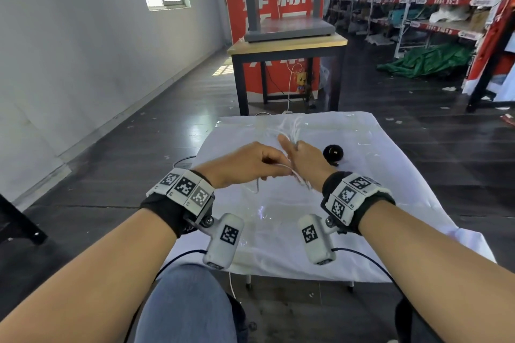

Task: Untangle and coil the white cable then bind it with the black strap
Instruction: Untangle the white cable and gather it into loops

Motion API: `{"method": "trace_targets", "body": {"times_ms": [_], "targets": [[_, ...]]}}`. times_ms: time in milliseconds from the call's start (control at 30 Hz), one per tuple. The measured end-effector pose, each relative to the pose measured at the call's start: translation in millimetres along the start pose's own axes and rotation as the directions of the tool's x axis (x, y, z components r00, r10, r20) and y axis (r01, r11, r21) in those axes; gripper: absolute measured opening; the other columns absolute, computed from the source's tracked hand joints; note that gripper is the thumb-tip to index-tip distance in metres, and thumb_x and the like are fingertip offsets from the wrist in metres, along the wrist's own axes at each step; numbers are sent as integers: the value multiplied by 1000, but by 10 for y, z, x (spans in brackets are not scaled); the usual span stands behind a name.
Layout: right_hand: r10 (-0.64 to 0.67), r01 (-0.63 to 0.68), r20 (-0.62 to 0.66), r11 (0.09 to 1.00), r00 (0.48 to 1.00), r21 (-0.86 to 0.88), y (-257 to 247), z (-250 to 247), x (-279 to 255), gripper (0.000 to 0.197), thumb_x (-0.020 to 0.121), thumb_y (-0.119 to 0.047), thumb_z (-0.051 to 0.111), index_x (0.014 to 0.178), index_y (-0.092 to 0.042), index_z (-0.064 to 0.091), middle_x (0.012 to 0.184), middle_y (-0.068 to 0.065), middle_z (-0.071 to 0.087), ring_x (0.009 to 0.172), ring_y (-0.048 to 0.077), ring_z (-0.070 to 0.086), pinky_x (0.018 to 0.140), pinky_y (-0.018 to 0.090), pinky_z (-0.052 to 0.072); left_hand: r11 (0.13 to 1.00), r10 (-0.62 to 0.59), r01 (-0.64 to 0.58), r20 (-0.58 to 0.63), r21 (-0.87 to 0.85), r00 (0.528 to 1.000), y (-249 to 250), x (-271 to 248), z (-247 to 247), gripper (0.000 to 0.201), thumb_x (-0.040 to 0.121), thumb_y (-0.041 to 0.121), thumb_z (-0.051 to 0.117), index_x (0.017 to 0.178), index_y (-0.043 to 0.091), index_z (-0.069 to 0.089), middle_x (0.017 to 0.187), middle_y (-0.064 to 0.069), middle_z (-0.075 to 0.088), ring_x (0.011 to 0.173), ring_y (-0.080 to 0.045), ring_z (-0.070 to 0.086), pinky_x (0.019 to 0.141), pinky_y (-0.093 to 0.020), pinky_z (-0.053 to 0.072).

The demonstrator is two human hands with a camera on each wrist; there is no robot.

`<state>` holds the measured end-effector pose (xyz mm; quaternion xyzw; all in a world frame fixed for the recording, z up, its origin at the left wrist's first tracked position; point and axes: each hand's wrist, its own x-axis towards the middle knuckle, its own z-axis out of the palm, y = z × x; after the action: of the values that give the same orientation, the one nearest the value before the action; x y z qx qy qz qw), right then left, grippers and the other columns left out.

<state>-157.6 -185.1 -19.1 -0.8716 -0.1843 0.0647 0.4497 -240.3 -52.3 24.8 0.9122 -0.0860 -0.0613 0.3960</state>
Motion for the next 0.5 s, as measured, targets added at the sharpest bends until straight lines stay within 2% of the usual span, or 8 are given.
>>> {"method": "trace_targets", "body": {"times_ms": [67,100,133,200,300,367,433,500], "targets": [[6,-5,83,1000,997,-15,-12,38,-4,62,97,-57,29,101,-2,58,94,15,60,94,31,57,83,33,40,1000,4,-6,-98,-17,995,-40,19,-35,9,87,24,68,93,19,73,75,10,62,63,-1,47,63,-13,42],[3,-2,131,1000,991,-7,-26,49,-14,62,97,-57,24,94,-5,58,90,15,60,91,31,58,84,34,40,1000,6,-9,-126,-21,992,-63,27,-44,8,86,25,70,91,19,72,76,8,63,66,-5,48,65,-16,43],[7,-9,172,1000,985,12,-45,56,-30,60,97,-57,19,88,-10,56,83,13,60,83,29,58,81,33,41,1000,11,-13,-149,-9,989,-83,33,-49,8,85,26,71,90,21,72,78,6,65,68,-8,51,68,-20,45],[39,-61,219,994,975,94,-73,62,-62,61,95,-62,13,85,-17,53,70,7,55,65,20,52,67,28,40,1000,22,-17,-207,26,978,-135,49,-59,8,84,30,71,90,26,70,86,3,69,74,-14,56,74,-26,49],[97,-169,296,959,950,229,-98,42,-114,77,87,-73,12,79,-11,56,66,5,51,57,16,46,58,25,38,1000,21,-15,-304,20,952,-216,70,-91,7,86,29,69,91,24,68,85,2,68,67,-8,55,65,-23,47],[86,-178,357,956,930,232,-115,41,-124,75,86,-76,17,77,-12,56,65,4,50,54,14,44,55,24,37,998,17,6,-355,63,935,-274,92,-110,5,87,23,68,91,23,67,85,5,67,65,-6,56,64,-22,46],[62,-137,408,978,911,158,-117,51,-111,66,85,-74,32,79,-13,54,67,2,53,52,12,44,53,23,37,997,9,25,-412,76,911,-326,118,-121,8,86,16,66,92,22,66,87,5,66,67,-7,57,64,-22,46],[42,-78,450,995,892,60,-110,55,-92,52,86,-65,48,81,-14,53,68,0,58,53,13,43,52,23,35,994,0,51,-459,98,888,-352,133,-140,9,86,22,67,94,23,63,87,7,64,70,-6,57,62,-18,44]]}}
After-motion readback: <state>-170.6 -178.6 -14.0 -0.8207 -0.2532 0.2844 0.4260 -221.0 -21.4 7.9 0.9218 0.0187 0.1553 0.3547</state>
